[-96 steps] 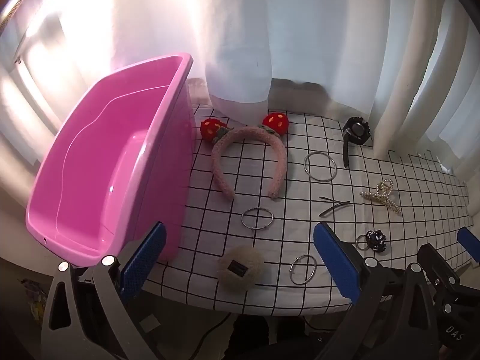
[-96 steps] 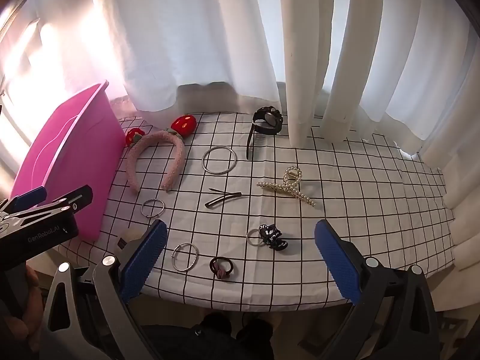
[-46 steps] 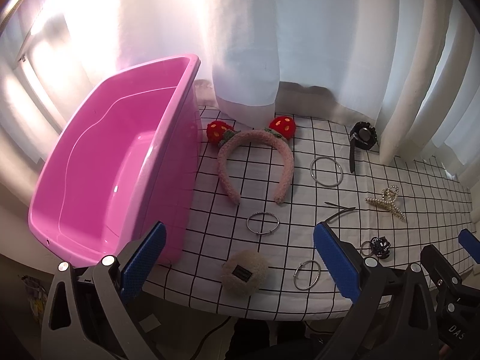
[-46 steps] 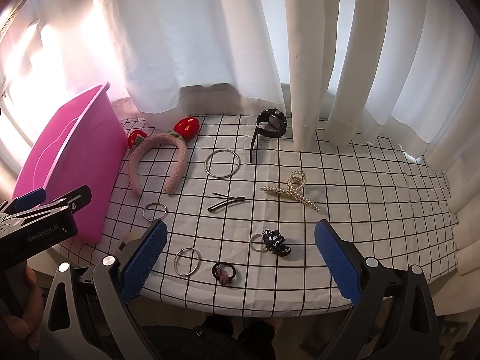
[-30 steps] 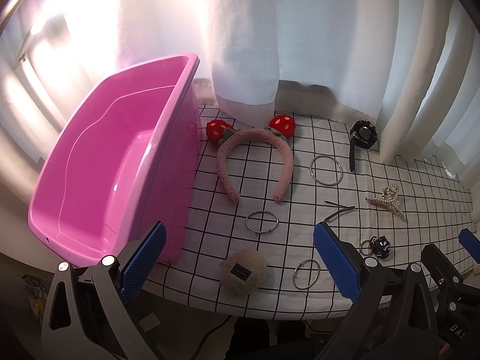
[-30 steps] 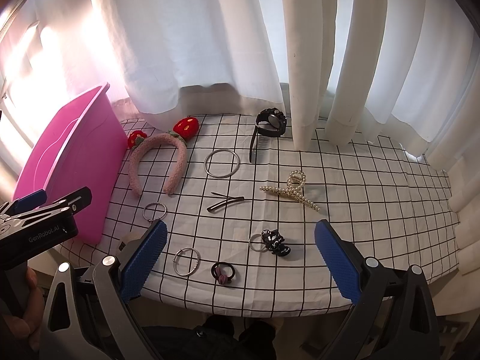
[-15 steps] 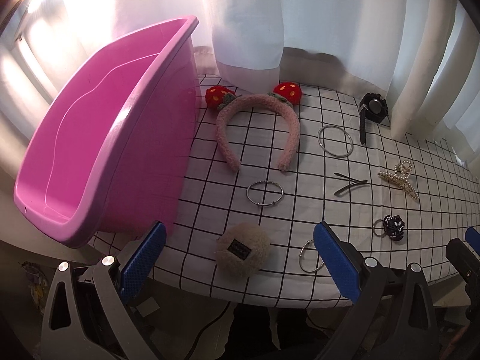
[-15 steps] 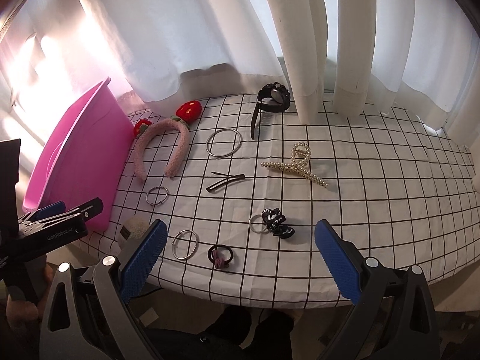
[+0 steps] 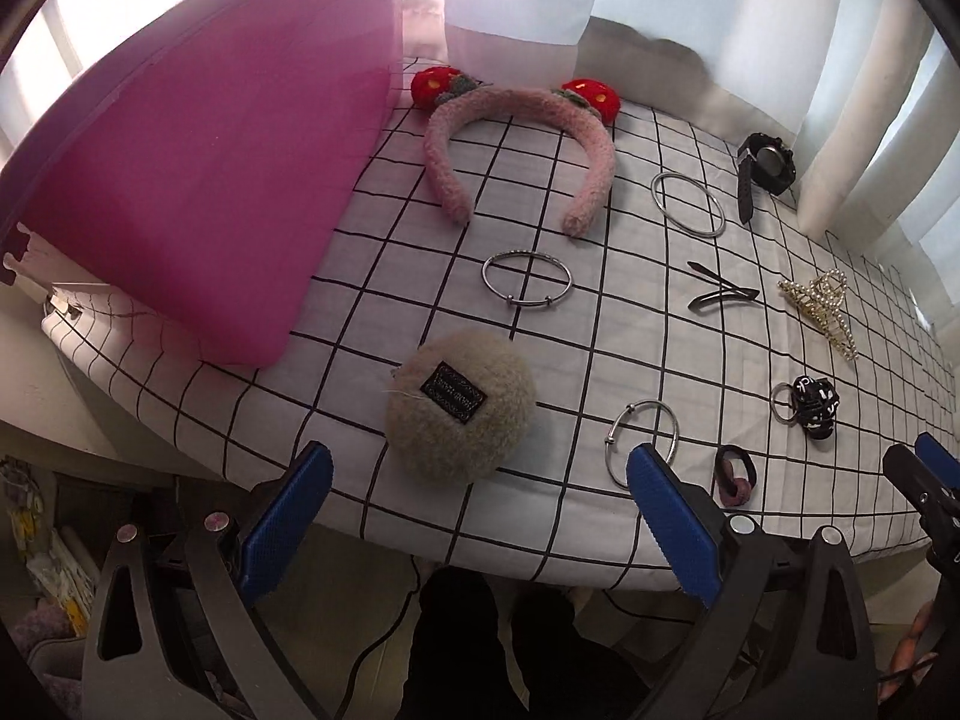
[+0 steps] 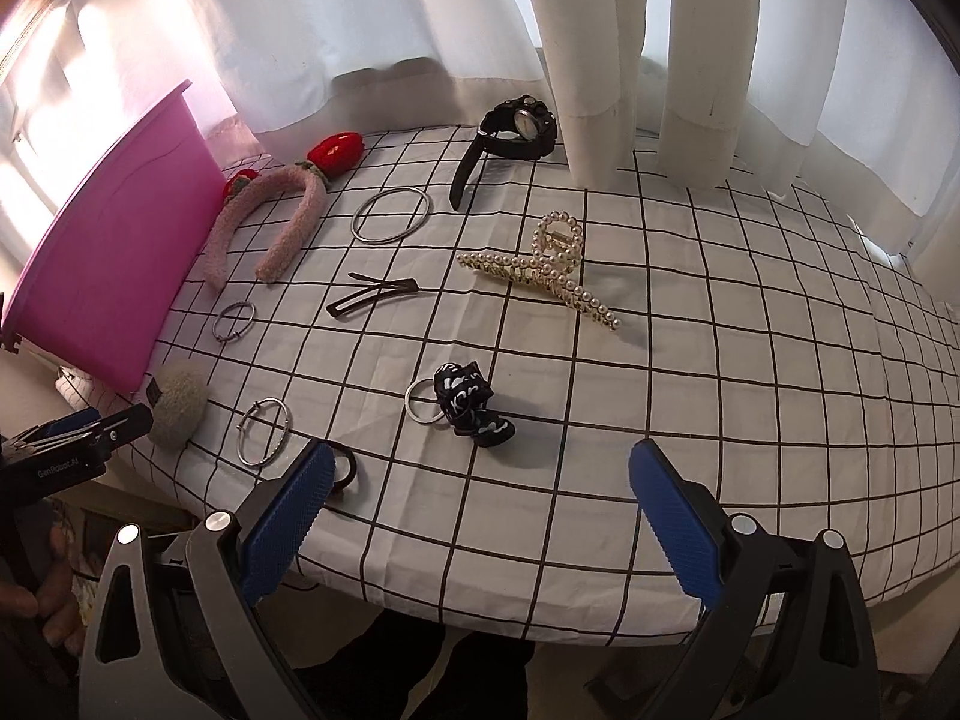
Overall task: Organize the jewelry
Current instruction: 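Move left tool to the beige pom-pom while right tool approaches the black-and-white clip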
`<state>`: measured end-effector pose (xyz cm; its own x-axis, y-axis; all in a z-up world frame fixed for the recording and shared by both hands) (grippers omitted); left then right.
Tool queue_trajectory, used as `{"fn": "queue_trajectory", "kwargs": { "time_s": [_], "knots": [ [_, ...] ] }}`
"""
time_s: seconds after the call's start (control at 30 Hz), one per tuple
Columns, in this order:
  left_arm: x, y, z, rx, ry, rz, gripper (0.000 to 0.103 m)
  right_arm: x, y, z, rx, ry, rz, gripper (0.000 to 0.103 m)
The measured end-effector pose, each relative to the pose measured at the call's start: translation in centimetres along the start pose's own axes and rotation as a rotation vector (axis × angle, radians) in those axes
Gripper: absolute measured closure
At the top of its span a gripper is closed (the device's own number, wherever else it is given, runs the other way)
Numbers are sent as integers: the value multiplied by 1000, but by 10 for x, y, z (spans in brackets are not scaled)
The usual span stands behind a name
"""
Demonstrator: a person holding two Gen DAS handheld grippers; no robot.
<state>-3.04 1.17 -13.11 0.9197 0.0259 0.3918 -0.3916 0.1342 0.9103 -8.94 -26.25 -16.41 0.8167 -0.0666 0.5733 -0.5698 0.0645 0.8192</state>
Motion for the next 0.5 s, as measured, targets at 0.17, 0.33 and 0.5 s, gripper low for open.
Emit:
{"fn": "queue_trajectory", "kwargs": {
  "time_s": [0.17, 0.33, 0.5],
  "knots": [
    [-3, -11, -6, 20, 23, 37, 6, 2, -15, 1, -6, 36, 20, 9],
    [0, -27, -15, 26, 55, 48, 6, 4, -34, -1, -16, 57, 12, 9],
    [2, -38, -18, 36, 56, 66, 6, 8, -56, -6, -67, 90, 2, 9]
  ]
}}
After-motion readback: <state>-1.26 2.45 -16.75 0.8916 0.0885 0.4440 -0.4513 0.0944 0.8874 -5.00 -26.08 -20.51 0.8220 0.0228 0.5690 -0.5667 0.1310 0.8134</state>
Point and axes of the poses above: each gripper's, at about its wrist camera, not at the fingertips, and y roughly against the way its jaws point, z to its right, x to its top, the point moved 1 cm from there along -y, roughly the way its jaws point, and after that the axes turned 7 degrees about -x, right-handed, at the moved point
